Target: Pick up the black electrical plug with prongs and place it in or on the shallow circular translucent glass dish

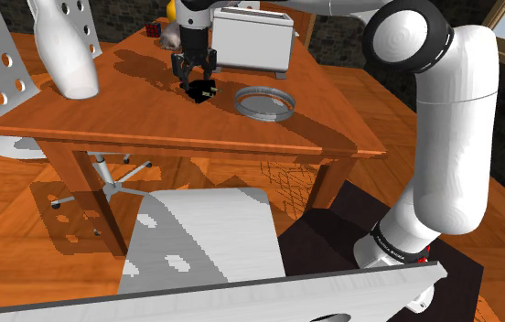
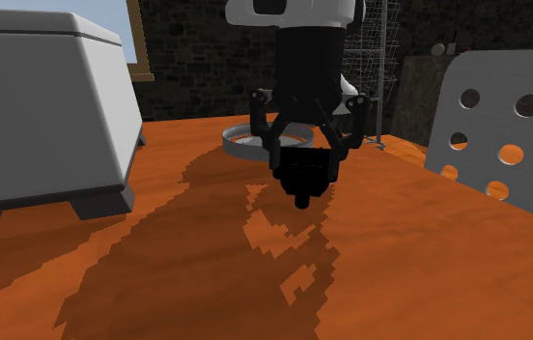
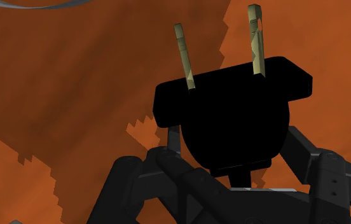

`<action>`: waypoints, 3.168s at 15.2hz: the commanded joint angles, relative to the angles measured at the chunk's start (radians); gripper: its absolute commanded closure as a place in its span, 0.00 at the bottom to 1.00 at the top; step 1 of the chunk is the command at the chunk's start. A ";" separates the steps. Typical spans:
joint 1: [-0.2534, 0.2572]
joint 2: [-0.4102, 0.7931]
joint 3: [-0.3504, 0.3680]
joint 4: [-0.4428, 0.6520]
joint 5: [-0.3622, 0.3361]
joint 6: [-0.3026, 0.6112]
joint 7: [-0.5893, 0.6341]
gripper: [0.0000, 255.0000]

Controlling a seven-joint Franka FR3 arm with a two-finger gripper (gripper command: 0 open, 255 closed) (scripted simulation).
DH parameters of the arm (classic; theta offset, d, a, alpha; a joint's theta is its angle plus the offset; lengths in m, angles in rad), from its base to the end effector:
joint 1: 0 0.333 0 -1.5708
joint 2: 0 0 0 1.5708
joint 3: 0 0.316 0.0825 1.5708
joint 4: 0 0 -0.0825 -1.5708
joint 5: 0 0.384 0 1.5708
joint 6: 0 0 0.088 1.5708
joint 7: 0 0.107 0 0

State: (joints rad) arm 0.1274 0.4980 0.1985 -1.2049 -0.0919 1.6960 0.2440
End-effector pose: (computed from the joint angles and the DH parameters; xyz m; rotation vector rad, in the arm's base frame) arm 0.6764 0.1853 0.4994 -3.1361 -0.1092 -0.0016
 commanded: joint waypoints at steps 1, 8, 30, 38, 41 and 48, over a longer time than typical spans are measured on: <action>0.000 0.000 0.000 0.000 0.000 0.000 0.000 1.00; 0.005 0.012 0.000 0.072 -0.002 -0.061 -0.001 1.00; -0.092 -0.274 -0.004 -0.131 0.052 -0.139 -0.089 1.00; -0.174 -0.578 -0.063 -0.497 0.106 -0.073 -0.225 1.00; -0.179 -0.612 -0.072 -0.560 0.109 -0.043 -0.241 1.00; -0.179 -0.621 -0.072 -0.665 0.111 0.052 -0.242 1.00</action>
State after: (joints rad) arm -0.0511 -0.1224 0.1270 -1.8565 0.0190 1.7349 0.0027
